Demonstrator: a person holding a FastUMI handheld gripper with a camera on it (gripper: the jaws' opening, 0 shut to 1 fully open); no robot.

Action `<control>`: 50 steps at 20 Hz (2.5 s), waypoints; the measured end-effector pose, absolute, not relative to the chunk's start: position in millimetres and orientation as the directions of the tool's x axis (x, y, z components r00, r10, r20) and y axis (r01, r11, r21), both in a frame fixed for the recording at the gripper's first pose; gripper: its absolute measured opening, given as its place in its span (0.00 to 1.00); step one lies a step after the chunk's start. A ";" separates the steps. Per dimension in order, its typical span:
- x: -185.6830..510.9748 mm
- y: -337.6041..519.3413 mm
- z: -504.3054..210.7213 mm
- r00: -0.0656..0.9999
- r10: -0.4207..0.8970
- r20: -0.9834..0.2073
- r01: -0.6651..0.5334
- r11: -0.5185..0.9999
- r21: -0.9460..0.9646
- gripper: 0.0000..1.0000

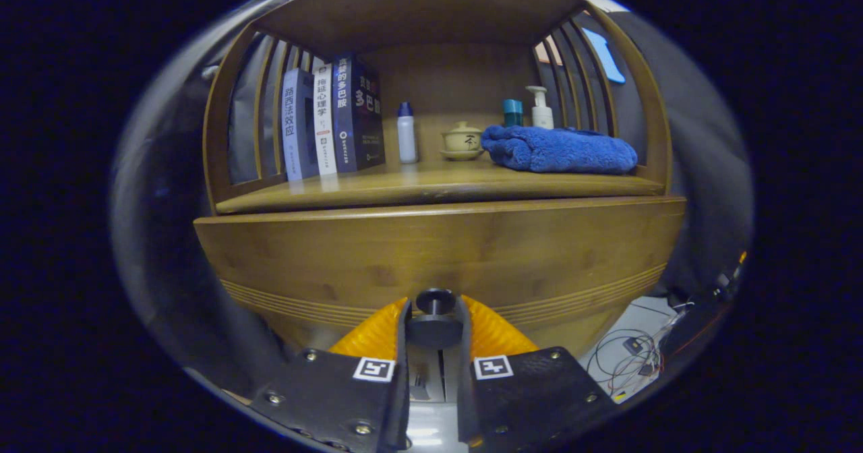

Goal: Pull open the drawer, take out the items inside it, and place them on the countertop above the cabinet.

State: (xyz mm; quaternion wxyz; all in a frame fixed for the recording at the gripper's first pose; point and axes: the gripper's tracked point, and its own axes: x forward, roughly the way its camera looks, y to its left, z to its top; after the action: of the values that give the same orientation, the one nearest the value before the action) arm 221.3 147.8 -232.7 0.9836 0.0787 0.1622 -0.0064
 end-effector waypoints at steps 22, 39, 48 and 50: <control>96.0 146.3 -234.2 0.917 0.041 -0.397 0.005 0.994 0.113 0.28; 49.1 146.0 -228.4 0.903 0.088 -0.421 -0.079 0.996 0.039 0.44; 43.4 126.8 -120.3 0.977 0.075 -0.198 -0.062 0.995 0.073 0.43; 56.0 123.2 -96.1 0.985 0.076 -0.154 -0.066 0.995 0.068 0.43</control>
State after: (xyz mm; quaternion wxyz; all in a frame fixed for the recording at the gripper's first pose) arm 56.0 123.2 -96.1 0.9958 0.0314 0.0786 0.0356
